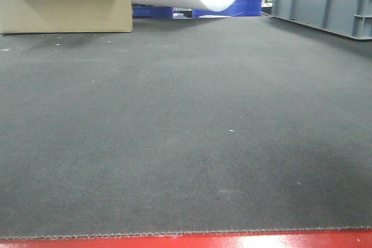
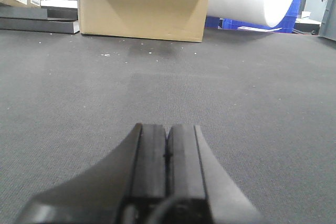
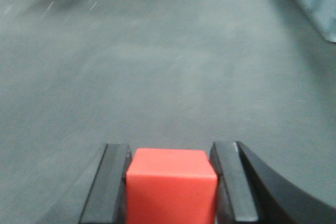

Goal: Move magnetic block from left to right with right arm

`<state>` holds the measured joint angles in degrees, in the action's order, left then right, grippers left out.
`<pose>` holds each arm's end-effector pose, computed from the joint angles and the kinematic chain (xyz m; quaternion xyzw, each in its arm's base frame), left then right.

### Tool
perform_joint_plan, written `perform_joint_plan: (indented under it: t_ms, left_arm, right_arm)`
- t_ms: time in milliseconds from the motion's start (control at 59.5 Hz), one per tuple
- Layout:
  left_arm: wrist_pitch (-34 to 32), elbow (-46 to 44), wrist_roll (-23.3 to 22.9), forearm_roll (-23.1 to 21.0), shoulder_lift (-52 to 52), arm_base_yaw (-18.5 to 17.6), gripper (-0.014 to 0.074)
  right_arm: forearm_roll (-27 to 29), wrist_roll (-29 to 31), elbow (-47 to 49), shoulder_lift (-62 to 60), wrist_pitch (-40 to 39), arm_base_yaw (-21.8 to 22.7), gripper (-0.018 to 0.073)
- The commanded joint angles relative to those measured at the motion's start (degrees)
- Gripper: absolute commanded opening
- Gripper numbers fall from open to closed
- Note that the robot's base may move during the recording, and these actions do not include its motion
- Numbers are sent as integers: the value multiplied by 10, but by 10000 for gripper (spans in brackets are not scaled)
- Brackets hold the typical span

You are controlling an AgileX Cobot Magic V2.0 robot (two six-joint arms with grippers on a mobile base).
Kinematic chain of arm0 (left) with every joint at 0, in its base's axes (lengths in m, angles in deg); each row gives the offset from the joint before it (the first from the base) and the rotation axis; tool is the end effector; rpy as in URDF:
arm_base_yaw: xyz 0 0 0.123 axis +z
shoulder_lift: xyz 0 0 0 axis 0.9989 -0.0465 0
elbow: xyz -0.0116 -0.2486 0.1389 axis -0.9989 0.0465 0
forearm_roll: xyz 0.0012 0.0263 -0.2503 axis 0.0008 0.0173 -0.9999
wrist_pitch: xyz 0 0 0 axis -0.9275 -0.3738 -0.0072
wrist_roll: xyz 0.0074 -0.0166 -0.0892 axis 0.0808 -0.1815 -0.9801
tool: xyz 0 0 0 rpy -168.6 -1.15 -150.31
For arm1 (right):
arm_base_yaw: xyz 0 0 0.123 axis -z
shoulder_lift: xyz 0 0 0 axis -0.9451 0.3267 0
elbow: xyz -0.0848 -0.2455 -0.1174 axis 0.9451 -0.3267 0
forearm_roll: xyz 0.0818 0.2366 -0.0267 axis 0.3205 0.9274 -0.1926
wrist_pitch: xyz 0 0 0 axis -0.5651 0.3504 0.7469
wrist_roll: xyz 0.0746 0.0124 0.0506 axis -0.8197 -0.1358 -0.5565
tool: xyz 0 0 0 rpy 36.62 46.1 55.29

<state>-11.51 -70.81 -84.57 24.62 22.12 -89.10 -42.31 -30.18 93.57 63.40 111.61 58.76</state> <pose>0.0567 -0.0017 0.2019 -0.0042 0.6878 -0.0268 0.7254 0.0909 0.0268 0.3763 -0.0964 0.8064 0.1020 0.5745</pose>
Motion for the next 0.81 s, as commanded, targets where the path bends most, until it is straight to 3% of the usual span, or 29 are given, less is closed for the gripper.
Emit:
perform_joint_plan:
  t_ms: [0,118,471,790]
  left_arm:
    - [-52,6,-2,0,8,-3,-116]
    - [-52,6,-2,0,8,-3,-116]
    - [-52,6,-2,0,8,-3,-116]
    - [-52,6,-2,0,8,-3,-116]
  right_arm:
    - [76,86,48,73,-48,-10,147]
    - [129,132,82,154,-48,-54,140]
    - [130,133,234,442,-47,-206,140]
    - [121,105,377,638,-4,-214,140]
